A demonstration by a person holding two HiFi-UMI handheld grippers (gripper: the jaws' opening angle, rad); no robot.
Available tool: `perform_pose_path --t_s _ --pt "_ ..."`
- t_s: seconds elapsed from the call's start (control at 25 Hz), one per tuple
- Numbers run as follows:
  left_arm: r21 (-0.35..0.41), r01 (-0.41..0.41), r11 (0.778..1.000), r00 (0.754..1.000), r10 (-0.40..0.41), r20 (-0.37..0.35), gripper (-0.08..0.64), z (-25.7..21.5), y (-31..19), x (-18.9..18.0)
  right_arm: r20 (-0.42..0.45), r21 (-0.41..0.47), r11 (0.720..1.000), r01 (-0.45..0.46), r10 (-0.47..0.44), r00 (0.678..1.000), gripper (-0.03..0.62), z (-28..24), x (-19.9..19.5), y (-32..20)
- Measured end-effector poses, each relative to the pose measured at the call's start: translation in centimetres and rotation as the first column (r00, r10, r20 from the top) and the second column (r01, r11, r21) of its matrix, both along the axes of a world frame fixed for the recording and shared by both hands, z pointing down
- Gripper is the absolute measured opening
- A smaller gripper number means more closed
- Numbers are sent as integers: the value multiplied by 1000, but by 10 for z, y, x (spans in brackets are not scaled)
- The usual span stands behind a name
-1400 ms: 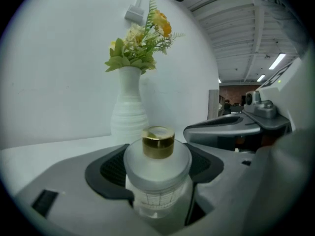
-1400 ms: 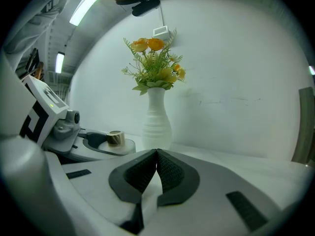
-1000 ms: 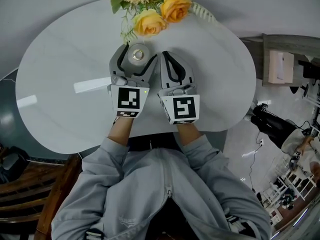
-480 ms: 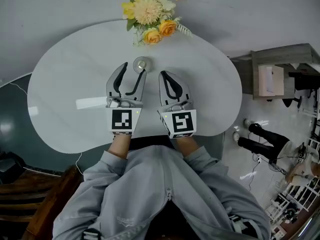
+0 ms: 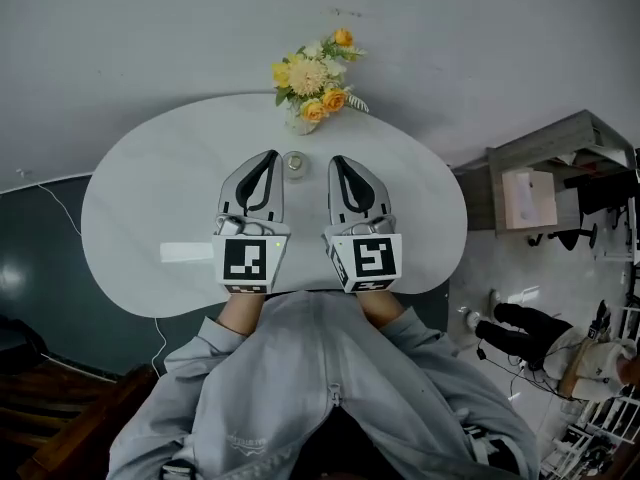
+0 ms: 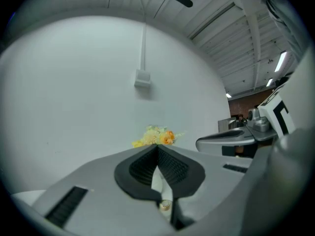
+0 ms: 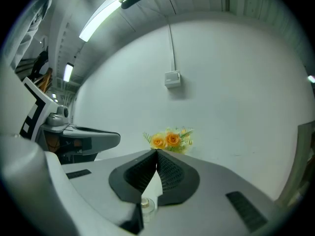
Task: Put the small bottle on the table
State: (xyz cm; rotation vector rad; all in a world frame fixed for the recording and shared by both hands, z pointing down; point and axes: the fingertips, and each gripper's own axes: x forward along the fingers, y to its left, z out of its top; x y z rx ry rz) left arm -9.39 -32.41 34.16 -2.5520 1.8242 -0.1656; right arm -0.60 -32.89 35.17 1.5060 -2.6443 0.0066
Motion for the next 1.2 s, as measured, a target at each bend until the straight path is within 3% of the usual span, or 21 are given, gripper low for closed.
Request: perform_pose_path --t_s 0.44,0.64,1.2 --pt "30 -5 1000 1000 5 -26 6 -54 32 3 26 42 999 -22 21 999 26 -64 13 20" --pt "61 15 998 1000 -14 -27 6 -63 33 2 29 36 999 4 -6 1000 26 -64 11 24" --pt "45 -15 999 999 16 -28 8 -59 29 8 11 54 998 16 -16 1000 26 -66 10 21"
